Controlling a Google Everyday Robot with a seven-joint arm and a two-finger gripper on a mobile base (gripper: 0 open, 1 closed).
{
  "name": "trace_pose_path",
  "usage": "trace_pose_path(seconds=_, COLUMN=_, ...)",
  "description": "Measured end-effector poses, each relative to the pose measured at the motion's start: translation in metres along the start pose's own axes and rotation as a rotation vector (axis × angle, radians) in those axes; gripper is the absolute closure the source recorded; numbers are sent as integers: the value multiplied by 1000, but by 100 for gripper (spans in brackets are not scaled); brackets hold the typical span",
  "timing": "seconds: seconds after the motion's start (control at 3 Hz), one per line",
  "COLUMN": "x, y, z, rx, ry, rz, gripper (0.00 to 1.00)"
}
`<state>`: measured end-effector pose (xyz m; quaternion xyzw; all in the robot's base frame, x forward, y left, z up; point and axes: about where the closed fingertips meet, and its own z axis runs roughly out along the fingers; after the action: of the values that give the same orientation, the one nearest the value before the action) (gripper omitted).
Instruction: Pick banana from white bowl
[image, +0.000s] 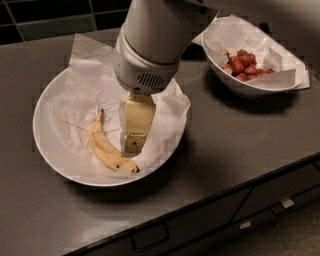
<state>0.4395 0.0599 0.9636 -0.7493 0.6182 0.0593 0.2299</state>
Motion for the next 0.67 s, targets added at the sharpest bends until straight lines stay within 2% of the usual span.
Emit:
trace_pose_path(seconds=0.33, x=0, y=0, z=0, rx=1, ry=0, rz=0, gripper=0)
trace_pose_path(seconds=0.67, x=-6, y=0, z=0, rx=28, ry=-10, rz=9, gripper=18)
